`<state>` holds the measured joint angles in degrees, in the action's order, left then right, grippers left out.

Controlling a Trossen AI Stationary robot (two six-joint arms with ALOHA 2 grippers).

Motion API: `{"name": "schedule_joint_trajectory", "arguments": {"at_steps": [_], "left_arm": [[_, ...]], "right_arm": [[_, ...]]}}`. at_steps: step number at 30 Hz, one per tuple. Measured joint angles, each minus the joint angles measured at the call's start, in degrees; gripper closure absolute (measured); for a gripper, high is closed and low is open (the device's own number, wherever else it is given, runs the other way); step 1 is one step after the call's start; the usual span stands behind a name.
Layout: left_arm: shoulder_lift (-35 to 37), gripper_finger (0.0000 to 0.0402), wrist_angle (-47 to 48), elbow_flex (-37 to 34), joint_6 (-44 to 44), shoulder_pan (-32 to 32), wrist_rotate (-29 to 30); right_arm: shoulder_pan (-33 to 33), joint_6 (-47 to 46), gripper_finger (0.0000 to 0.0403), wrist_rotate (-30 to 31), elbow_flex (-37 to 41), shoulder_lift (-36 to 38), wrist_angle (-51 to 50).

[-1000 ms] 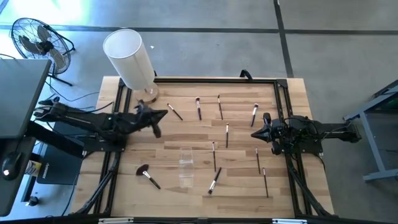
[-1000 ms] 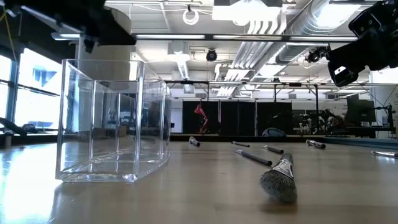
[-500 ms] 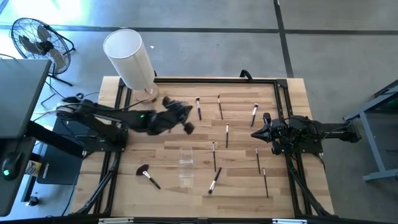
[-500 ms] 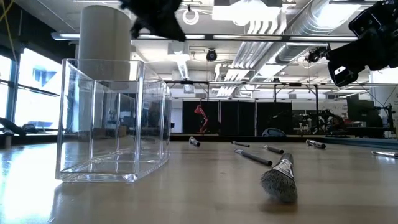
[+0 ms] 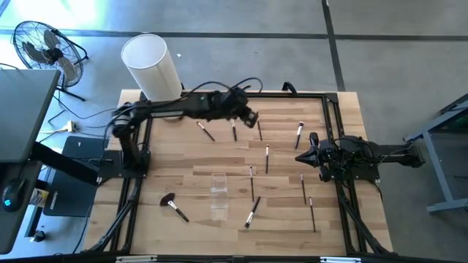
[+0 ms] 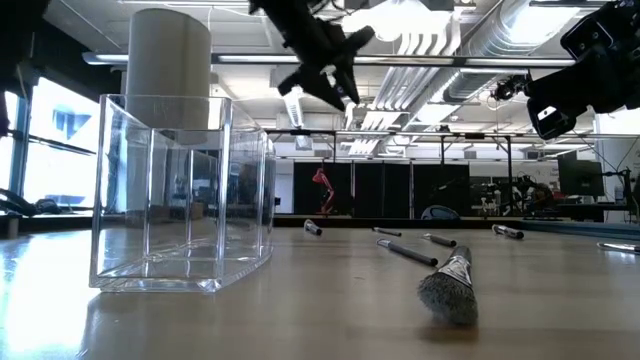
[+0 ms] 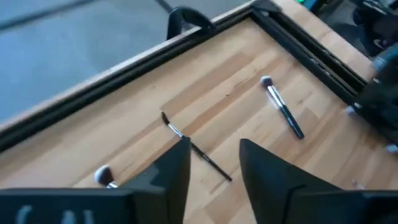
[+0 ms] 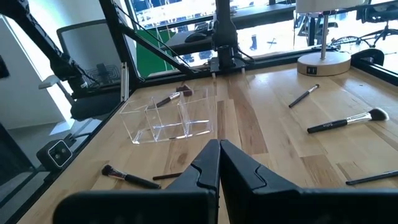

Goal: Put items in baskets/containers
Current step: Put the powder brush into the transparent organizer

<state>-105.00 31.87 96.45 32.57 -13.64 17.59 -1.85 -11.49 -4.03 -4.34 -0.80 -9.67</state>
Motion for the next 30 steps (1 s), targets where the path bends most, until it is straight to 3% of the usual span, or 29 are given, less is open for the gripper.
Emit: {"name": "schedule_joint_trajectory", "arguments": {"at_steps": [5, 14, 27, 30], "left_arm": [[-5.48, 0.0223, 2.12, 3.04, 4.94, -2.78, -3.49], [-11.17, 0.022, 10.46, 3.17, 20.18, -7.48, -3.49], [-14.88, 0.022, 10.2, 3.23, 20.25, -11.86, -3.33], [-16.18, 0.022, 12.91, 2.88, 20.27, -13.24, -8.84]], "right_arm": [[-0.02, 0.0, 0.0398, -0.01, 0.0, 0.0, 0.02], [-0.02, 0.0, 0.0398, -0.02, 0.0, 0.0, -0.02], [0.0, 0.0, 0.0398, -0.01, 0.0, 0.0, 0.0], [0.0, 0.0, 0.0398, 0.0, 0.0, 0.0, 0.0]]}}
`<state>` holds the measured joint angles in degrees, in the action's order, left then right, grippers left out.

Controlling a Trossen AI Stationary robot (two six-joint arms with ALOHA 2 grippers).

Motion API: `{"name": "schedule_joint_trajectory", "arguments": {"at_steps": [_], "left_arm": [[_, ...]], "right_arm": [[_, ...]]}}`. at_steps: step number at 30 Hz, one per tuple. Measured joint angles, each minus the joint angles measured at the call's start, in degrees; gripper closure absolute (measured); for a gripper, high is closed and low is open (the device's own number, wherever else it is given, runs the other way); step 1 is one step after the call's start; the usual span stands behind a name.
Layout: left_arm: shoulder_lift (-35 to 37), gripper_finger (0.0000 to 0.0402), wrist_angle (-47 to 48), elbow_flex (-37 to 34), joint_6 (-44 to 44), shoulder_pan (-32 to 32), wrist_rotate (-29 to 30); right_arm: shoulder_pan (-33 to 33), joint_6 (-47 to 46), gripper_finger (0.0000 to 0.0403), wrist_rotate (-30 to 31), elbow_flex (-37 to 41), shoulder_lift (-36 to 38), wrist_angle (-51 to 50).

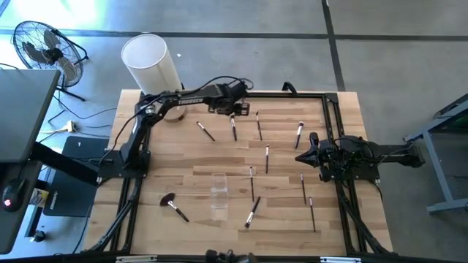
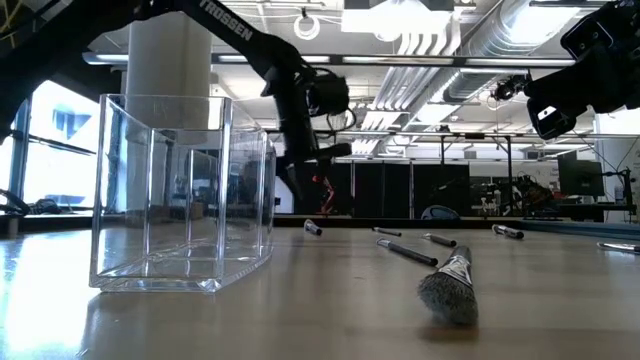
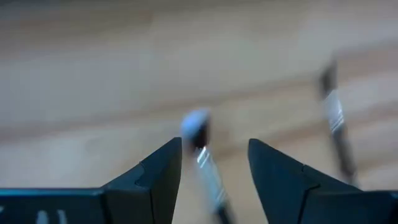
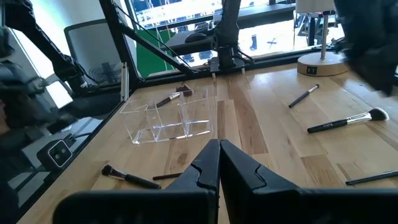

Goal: Put items in baskets/containers
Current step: Put the powder brush into the transparent organizer

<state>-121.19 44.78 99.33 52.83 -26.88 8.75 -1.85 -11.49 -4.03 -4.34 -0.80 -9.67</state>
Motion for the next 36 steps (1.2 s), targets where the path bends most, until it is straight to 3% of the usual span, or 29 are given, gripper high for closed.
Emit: {"name": "schedule_joint_trajectory", "arguments": {"at_steps": [3, 9, 19, 36], "left_arm": [[-1.82, 0.022, -1.73, 0.4, 0.03, -0.49, -2.74], [-1.96, 0.022, -2.11, 0.59, 0.09, -0.52, -0.79], [-2.19, 0.022, -0.4, 0.52, -0.02, -1.31, -5.79], [-2.19, 0.022, 6.91, 0.5, -2.02, -2.44, -26.04]], "right_arm": [[0.0, 0.0, 0.0398, 0.0, 0.0, 0.0, 0.0], [-0.02, 0.0, 0.0398, -0.02, -0.02, 0.0, 0.0], [-0.02, 0.0, 0.0398, 0.0, -0.02, 0.0, 0.0], [-0.02, 0.0, 0.0398, 0.0, -0.02, 0.01, 0.0]]}}
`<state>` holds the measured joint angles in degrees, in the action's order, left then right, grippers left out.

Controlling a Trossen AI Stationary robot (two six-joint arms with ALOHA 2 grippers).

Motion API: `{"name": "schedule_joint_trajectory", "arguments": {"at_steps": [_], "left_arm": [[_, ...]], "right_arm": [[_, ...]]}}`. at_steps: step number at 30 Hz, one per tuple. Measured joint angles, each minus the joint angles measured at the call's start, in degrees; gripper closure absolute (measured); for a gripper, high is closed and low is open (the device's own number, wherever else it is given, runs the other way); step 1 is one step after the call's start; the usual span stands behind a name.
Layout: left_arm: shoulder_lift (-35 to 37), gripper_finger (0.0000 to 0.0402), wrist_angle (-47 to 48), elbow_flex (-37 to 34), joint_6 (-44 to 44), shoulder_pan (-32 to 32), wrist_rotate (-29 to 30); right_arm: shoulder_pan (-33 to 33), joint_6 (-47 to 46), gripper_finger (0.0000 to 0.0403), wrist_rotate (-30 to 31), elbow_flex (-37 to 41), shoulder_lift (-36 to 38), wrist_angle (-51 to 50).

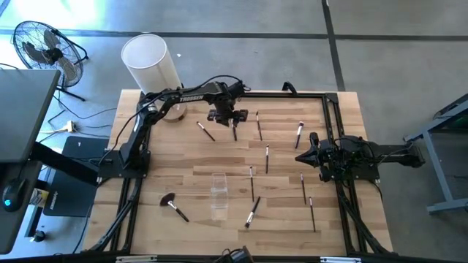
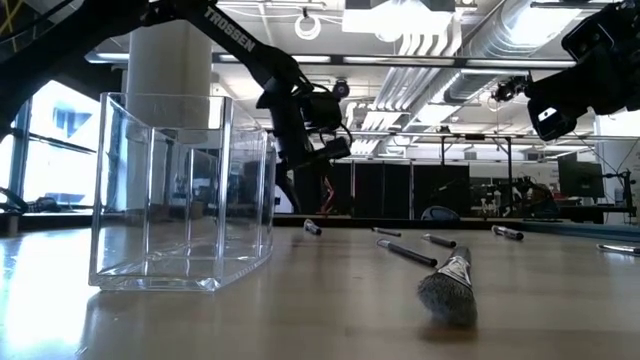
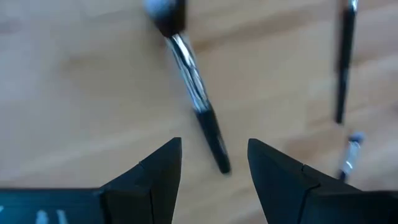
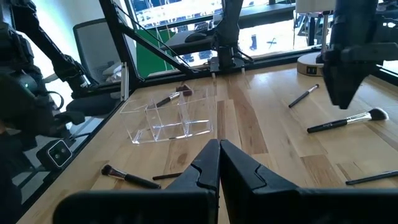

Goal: Put items in baskets/containers
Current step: Put the powder brush into the transparent organizer

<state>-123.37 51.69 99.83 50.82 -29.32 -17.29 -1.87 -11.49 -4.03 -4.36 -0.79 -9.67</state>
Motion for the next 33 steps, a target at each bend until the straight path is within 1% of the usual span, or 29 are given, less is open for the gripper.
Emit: {"name": "schedule_joint_trajectory", "arguments": {"at_steps": [4, 6, 8, 11, 18, 24, 28, 33], "left_arm": [[-1.72, 0.022, -1.56, 0.09, 1.92, 0.52, -1.96], [-2.7, 0.022, 0.19, -0.15, 2.54, 0.49, -3.79], [-3.75, 0.022, -0.97, 0.09, 3.94, 0.5, -5.38], [-5.32, 0.022, -0.62, 0.07, 6.4, 0.72, -5.47], [-5.75, 0.022, -1.02, 0.24, 10.95, 1.33, -1.75], [-5.79, 0.0223, -0.65, 0.22, 11.38, 1.63, -0.32], [-5.84, 0.0252, -0.19, 0.15, 11.35, 2.74, 1.02], [-5.9, 0.0313, 0.89, 0.09, 11.36, 4.12, 3.18]], "right_arm": [[0.02, 0.0, 0.0398, -0.02, 0.0, -0.01, 0.0], [0.01, 0.0, 0.0398, 0.0, 0.0, 0.01, -0.01], [0.01, 0.0, 0.0398, -0.01, 0.0, 0.0, 0.02], [0.01, 0.0, 0.0398, -0.02, -0.01, 0.0, -0.04], [0.0, 0.0, 0.0398, -0.02, -0.02, 0.02, -0.04], [0.01, 0.0, 0.0398, -0.01, -0.04, 0.02, -0.11], [0.01, 0.0, 0.0398, -0.02, -0.04, 0.02, -0.13], [0.0, 0.0, 0.0398, 0.0, -0.04, 0.02, -0.15]]}}
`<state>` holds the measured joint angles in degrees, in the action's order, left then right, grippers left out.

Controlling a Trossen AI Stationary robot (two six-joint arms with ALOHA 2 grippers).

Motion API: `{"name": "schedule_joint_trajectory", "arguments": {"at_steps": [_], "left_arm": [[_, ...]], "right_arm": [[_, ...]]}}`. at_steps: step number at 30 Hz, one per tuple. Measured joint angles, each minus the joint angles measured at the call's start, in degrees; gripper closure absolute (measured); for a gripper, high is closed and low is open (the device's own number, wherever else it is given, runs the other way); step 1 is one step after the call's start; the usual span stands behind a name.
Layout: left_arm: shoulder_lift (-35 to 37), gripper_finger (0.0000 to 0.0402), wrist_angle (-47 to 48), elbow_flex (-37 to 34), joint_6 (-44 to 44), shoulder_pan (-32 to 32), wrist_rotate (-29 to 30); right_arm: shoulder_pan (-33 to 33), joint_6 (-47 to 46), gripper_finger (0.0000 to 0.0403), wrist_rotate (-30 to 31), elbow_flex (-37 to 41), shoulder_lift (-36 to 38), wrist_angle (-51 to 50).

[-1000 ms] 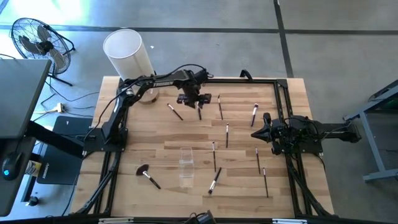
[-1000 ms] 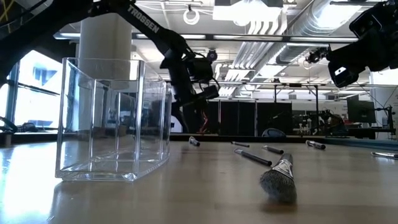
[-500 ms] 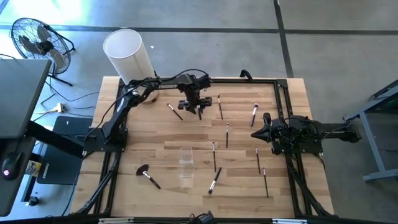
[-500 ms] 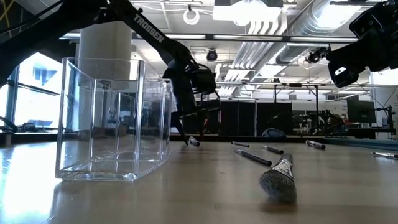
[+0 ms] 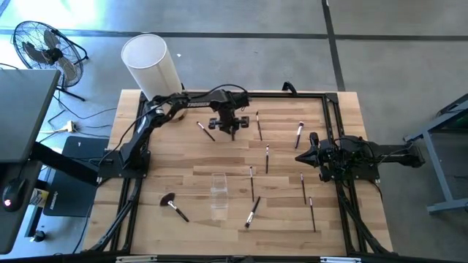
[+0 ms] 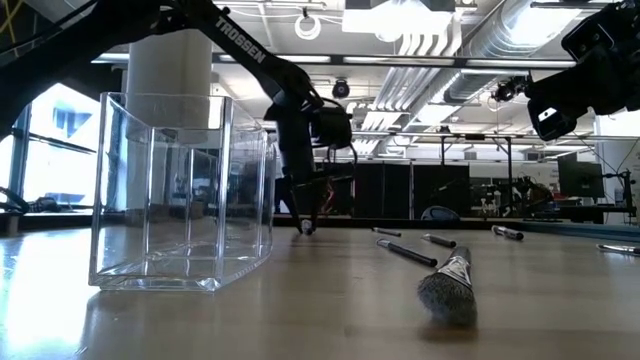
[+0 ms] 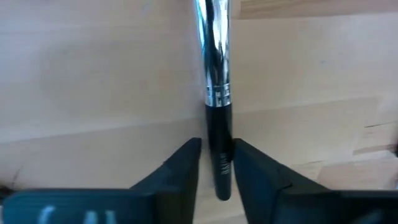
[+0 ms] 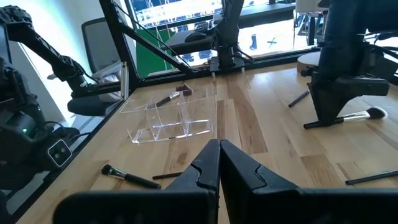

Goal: Put items in baskets/containers
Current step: Put the powder brush into the transparent organizer

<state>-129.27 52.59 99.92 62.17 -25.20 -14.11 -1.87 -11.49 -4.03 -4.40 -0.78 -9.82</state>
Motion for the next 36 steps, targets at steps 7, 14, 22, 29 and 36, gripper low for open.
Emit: {"name": "schedule_joint_trajectory", "arguments": {"at_steps": [7, 14, 22, 29, 36], "left_arm": [[0.0, 0.0373, 0.82, -0.02, -2.29, 0.89, 1.42], [0.0, 0.0363, 3.1, -0.01, -14.05, 3.56, 3.96], [0.0, 0.0371, 5.01, -0.09, -21.44, 7.78, 3.5], [1.16, 0.0371, 5.09, -0.16, -21.85, 10.83, 4.55], [4.52, 0.0372, 8.35, -0.5, -23.24, 14.61, 9.97]], "right_arm": [[0.02, 0.0, 0.0398, 0.0, 0.0, -0.02, -0.02], [0.02, 0.0, 0.0398, 0.0, 0.0, 0.0, -0.02], [0.0, 0.0, 0.0398, 0.0, 0.0, 0.0, -0.02], [0.0, 0.0, 0.0398, 0.0, 0.0, 0.0, -0.02], [0.01, 0.0, 0.0398, -0.01, 0.0, 0.0, -0.02]]}}
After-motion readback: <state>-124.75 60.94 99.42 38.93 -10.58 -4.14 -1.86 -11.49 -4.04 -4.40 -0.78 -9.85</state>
